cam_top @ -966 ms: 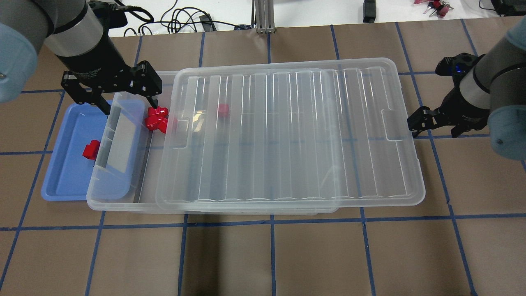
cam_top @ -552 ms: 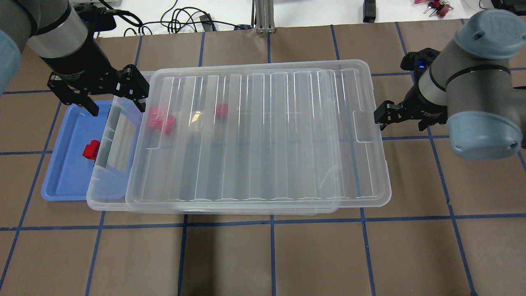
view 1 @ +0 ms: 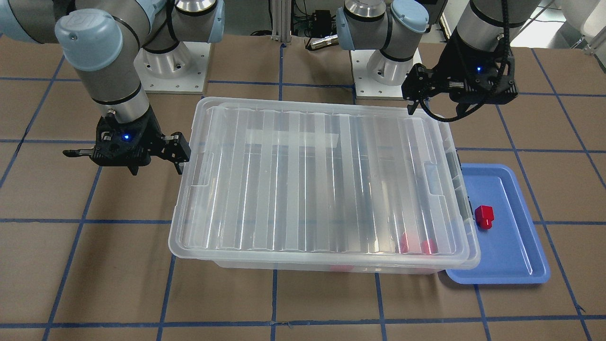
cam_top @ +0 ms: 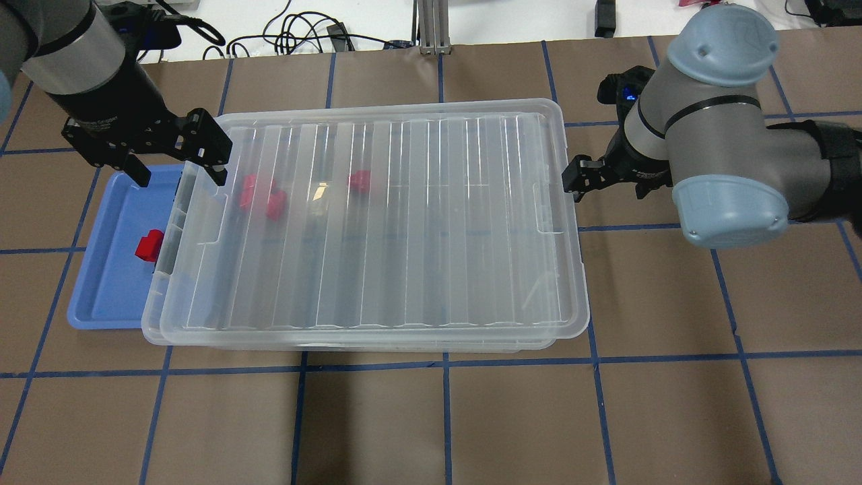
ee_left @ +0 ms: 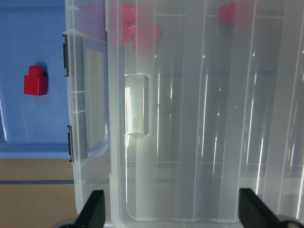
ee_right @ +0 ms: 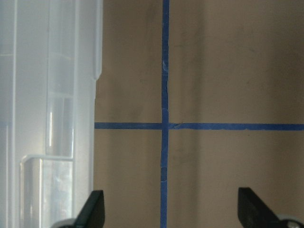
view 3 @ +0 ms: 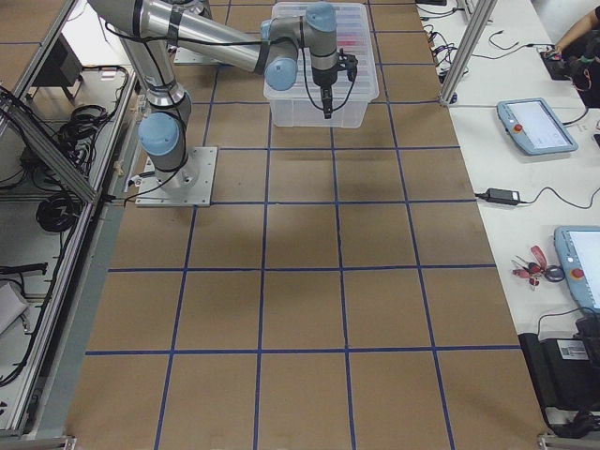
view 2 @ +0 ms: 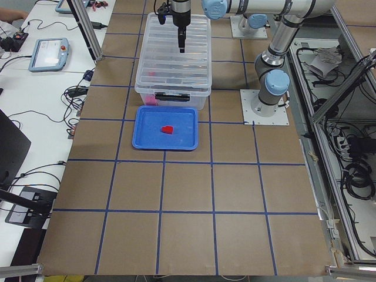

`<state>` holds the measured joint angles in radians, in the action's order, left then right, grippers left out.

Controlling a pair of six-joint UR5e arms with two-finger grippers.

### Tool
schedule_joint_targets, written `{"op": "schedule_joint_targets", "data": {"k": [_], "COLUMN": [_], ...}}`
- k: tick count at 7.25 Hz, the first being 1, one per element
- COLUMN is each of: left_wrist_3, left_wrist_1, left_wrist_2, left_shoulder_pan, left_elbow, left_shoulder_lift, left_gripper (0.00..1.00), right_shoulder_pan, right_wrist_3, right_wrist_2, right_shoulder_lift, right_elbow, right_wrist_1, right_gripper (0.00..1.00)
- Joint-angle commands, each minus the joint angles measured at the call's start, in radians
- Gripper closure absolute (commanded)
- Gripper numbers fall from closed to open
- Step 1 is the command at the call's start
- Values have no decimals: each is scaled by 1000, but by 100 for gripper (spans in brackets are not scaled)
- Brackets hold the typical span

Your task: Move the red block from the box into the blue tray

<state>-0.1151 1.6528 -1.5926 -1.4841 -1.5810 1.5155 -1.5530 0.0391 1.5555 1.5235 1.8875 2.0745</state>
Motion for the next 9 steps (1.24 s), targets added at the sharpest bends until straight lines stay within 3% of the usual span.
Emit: {"op": "schedule_joint_targets", "data": {"k": [1,3,4,9], "left_wrist_3": [14,15,15,14], "left_wrist_1": [7,-1,-2,5], "left_wrist_2": [9,5,6,8], "left_shoulder_pan": [-2,-2,-2,-2], "left_elbow": [-4,-11,-11,-19], "left_shoulder_lift": [5,6,9,3], "left_gripper": [0,0,0,0], "right_shoulder_pan": [2,-4,-4,-4], "right_wrist_3": [4,-22,-40,-39], "right_wrist_2": [8,8,6,9], "right_shoulder_lift": [7,36,38,38], "right_elbow": [-138,-381,-451,-444], "right_wrist_1": [-160,-478,-581,-596], "right_gripper": [0,0,0,0]}}
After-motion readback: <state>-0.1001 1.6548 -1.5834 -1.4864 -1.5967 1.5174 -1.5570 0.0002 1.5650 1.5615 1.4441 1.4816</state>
